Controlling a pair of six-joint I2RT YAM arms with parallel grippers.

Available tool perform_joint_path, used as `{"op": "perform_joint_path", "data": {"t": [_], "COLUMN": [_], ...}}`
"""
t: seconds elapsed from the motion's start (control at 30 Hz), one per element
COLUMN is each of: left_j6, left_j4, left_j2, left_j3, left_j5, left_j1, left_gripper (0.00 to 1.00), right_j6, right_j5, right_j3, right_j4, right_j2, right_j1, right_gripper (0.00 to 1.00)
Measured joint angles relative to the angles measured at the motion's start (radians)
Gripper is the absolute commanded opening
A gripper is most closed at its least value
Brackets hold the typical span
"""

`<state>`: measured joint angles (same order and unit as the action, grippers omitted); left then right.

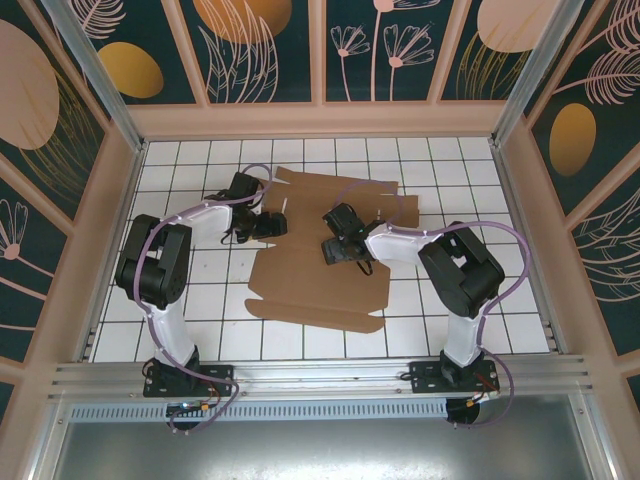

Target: Fold the paper box

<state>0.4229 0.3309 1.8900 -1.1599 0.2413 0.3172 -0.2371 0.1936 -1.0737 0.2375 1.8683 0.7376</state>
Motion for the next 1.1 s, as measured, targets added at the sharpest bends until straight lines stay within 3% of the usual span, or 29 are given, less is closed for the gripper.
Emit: {"op": "perform_joint_path", "data": {"t": [0.63, 0.9, 1.1], "left_j6": [0.054, 0.118, 0.151], "left_j4": [-0.028, -0.139, -0.197], "left_j2": [-0.055, -0.084, -0.076], "left_j3": [0.025, 0.073, 0.098], "left_j5": [0.074, 0.259, 0.302], "left_j1": [-0.014, 0.018, 0.022], "left_gripper": [0.78, 0.77, 0.77], "right_j6": [0.003, 0.003, 0.003], "right_j5": [0.000, 0.000, 0.000], "right_j3": [0.000, 0.000, 0.000], "right_j4": [-0.005, -0.007, -0.007], "right_j2": [0.003, 0.003, 0.003], "right_j1": [0.000, 0.000, 0.000], "right_gripper": [0.80, 0.80, 0.80]}}
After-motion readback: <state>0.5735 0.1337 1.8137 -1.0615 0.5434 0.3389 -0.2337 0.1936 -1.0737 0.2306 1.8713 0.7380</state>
